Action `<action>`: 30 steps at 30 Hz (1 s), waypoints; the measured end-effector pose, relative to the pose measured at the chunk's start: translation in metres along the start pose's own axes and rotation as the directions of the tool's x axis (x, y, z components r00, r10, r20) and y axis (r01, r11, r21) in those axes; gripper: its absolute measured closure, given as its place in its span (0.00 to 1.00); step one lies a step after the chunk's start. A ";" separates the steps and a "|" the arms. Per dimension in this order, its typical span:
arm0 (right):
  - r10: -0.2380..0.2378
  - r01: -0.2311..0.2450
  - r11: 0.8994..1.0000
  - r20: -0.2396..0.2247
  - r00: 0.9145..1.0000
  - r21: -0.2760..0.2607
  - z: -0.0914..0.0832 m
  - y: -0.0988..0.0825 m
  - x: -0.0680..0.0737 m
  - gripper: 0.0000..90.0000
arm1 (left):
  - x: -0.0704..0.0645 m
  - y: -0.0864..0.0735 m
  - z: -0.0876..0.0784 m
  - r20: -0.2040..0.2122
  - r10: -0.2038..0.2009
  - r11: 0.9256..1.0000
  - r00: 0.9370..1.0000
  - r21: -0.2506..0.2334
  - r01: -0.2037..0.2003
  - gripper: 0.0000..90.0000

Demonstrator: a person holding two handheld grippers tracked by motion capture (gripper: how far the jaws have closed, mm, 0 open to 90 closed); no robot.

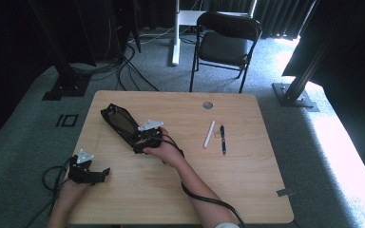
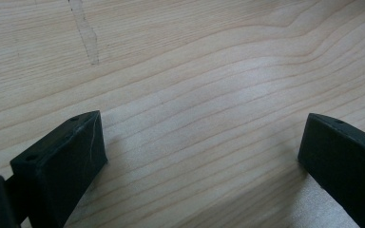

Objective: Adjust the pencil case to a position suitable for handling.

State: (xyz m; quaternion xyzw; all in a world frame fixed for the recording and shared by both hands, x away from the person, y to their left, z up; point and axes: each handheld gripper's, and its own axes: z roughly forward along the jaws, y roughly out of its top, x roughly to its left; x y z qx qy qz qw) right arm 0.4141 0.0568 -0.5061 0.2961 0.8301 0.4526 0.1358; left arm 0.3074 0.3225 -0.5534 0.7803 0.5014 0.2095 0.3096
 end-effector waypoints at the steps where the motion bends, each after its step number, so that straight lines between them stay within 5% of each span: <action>1: -0.004 0.004 1.000 0.003 1.000 -0.004 0.001 0.001 0.000 0.27 | 0.000 0.000 0.000 0.000 0.000 1.000 1.000 0.000 0.000 0.02; 4: -0.022 0.022 1.000 0.028 0.999 0.001 0.003 0.006 -0.001 0.43 | 0.000 0.000 0.000 0.000 0.000 1.000 1.000 0.000 0.000 0.02; 11: -0.020 0.020 0.999 0.003 1.000 0.031 0.010 0.009 -0.001 0.52 | 0.000 0.000 0.000 0.000 0.000 1.000 1.000 0.000 0.000 0.02; 17: -0.012 0.011 0.998 0.012 1.000 0.058 0.011 0.011 -0.001 0.79 | 0.000 0.000 0.000 0.000 0.001 1.000 1.000 0.001 -0.001 0.02; 30: 0.010 -0.011 0.997 0.012 1.000 0.080 -0.005 0.003 -0.010 0.81 | 0.000 0.000 0.000 0.000 0.000 1.000 1.000 0.000 0.000 0.02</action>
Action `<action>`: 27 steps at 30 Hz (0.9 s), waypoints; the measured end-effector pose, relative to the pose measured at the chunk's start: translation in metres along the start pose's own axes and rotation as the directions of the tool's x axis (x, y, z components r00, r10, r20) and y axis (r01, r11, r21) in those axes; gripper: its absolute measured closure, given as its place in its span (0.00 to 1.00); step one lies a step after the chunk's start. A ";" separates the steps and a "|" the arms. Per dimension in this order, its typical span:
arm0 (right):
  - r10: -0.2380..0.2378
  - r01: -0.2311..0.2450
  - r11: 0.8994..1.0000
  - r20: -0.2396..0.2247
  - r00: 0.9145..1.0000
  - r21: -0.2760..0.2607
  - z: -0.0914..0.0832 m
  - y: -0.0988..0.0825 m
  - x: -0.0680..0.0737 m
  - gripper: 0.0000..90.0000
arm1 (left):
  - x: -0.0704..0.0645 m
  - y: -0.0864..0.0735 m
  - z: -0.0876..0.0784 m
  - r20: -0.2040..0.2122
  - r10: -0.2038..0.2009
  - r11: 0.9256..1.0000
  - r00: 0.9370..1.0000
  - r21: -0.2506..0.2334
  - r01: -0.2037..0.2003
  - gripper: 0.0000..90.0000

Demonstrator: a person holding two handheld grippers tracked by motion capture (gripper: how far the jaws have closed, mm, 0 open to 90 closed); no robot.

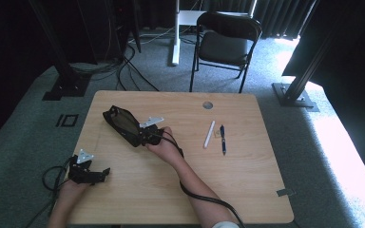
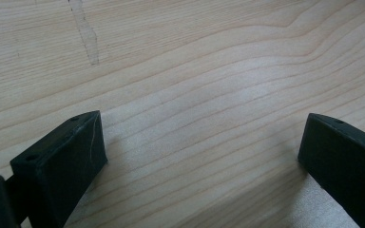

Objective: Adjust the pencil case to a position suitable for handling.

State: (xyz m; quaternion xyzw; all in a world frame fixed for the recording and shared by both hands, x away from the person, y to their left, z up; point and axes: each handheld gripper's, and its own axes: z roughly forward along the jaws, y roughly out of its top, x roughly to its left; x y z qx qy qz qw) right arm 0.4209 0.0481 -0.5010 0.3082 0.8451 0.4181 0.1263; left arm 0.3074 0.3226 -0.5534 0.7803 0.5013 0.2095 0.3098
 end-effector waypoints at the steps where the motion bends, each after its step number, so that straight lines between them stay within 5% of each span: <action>1: -0.003 0.003 1.000 -0.004 1.000 0.004 -0.002 -0.002 -0.001 0.81 | 0.000 0.000 0.000 0.000 0.000 1.000 1.000 0.000 0.000 0.02; 10: 0.037 -0.037 0.999 -0.013 0.999 0.000 -0.020 -0.015 -0.011 0.81 | 0.000 0.000 0.000 0.000 0.000 1.000 1.000 0.000 0.000 0.02; 27: 0.024 -0.024 1.000 -0.006 1.000 0.001 -0.069 -0.052 -0.021 0.81 | 0.000 0.000 0.000 0.000 -0.001 1.000 1.000 0.000 0.001 0.02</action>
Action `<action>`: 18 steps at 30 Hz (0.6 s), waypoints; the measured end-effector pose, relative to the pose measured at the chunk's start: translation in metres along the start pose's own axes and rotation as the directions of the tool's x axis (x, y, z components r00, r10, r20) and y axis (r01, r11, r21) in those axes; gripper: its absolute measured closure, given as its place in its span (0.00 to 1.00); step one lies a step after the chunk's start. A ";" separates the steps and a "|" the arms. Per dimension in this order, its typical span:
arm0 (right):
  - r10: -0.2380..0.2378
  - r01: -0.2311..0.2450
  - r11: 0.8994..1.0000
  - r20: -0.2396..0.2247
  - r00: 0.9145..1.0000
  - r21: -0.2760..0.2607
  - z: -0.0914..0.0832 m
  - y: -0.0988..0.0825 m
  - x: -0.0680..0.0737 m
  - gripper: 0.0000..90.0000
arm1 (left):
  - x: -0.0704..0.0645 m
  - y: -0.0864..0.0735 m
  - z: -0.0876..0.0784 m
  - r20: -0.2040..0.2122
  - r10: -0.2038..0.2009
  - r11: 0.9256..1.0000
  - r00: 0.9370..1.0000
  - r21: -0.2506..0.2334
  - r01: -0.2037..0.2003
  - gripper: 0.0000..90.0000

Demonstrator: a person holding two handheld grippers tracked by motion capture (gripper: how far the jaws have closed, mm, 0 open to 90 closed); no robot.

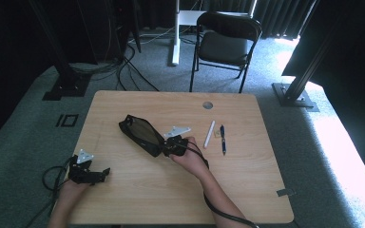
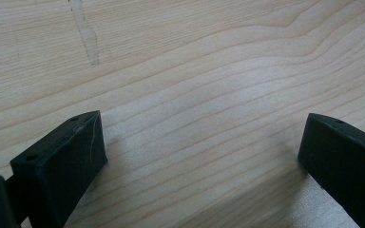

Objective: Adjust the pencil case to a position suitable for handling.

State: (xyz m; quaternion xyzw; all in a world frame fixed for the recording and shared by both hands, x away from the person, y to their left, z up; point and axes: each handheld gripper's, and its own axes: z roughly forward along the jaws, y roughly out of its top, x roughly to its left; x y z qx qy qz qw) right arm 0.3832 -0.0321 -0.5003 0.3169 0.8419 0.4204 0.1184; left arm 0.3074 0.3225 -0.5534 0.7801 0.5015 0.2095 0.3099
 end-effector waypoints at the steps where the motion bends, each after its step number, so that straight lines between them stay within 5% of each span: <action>1: 0.004 -0.004 1.000 -0.002 1.000 -0.002 -0.004 -0.003 -0.001 0.81 | 0.000 0.000 0.000 0.000 0.000 1.000 1.000 0.000 0.000 0.02; 18: 0.029 -0.029 1.000 0.011 1.000 -0.005 -0.060 -0.051 -0.009 0.81 | 0.000 0.000 0.000 0.000 0.000 1.000 1.000 0.000 0.000 0.02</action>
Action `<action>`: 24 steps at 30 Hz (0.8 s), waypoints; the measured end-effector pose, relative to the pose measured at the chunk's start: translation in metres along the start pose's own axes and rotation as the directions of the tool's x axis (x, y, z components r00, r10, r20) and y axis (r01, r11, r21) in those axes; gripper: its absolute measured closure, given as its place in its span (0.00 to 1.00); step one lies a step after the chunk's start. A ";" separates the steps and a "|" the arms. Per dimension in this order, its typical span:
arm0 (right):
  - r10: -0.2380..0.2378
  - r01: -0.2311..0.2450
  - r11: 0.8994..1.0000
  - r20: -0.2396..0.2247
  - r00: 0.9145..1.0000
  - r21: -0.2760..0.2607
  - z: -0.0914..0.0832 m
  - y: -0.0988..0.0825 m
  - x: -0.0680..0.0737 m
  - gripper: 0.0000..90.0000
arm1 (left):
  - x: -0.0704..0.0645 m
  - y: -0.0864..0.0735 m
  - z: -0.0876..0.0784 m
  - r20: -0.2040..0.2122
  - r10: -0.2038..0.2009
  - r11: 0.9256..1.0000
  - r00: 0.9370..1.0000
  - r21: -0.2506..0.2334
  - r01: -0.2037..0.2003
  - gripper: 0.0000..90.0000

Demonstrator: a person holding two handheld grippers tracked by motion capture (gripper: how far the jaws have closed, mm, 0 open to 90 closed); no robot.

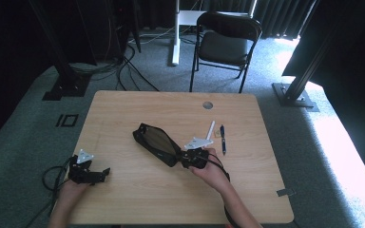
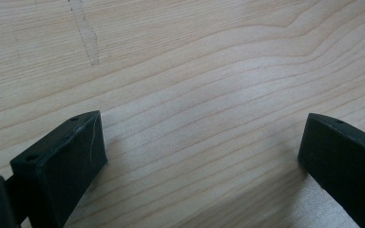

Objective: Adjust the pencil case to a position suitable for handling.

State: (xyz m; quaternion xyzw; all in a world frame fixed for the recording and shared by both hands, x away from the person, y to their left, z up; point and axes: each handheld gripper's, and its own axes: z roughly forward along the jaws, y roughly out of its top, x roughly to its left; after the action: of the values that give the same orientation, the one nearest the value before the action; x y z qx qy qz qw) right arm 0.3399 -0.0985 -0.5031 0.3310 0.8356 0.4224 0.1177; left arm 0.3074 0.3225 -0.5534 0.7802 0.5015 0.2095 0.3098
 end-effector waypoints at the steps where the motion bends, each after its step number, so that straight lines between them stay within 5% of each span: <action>1: -0.001 0.001 1.000 0.000 1.000 0.000 -0.002 -0.002 0.000 0.81 | 0.000 0.000 0.000 0.000 0.000 1.000 1.000 0.000 0.000 0.02; 12: -0.001 0.001 1.000 0.017 1.000 0.008 -0.033 -0.028 0.001 0.81 | 0.000 0.000 0.000 0.000 0.001 1.000 1.000 0.000 -0.001 0.02; 24: 0.051 -0.051 0.999 0.031 0.998 0.010 -0.065 -0.053 -0.009 0.81 | 0.000 0.000 0.000 0.000 0.000 1.000 1.000 0.000 0.000 0.02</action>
State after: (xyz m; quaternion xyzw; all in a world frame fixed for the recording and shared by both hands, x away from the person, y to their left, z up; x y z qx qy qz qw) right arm 0.2917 -0.1675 -0.5049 0.3593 0.8272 0.4157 0.1180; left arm 0.3074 0.3225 -0.5534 0.7802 0.5014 0.2095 0.3099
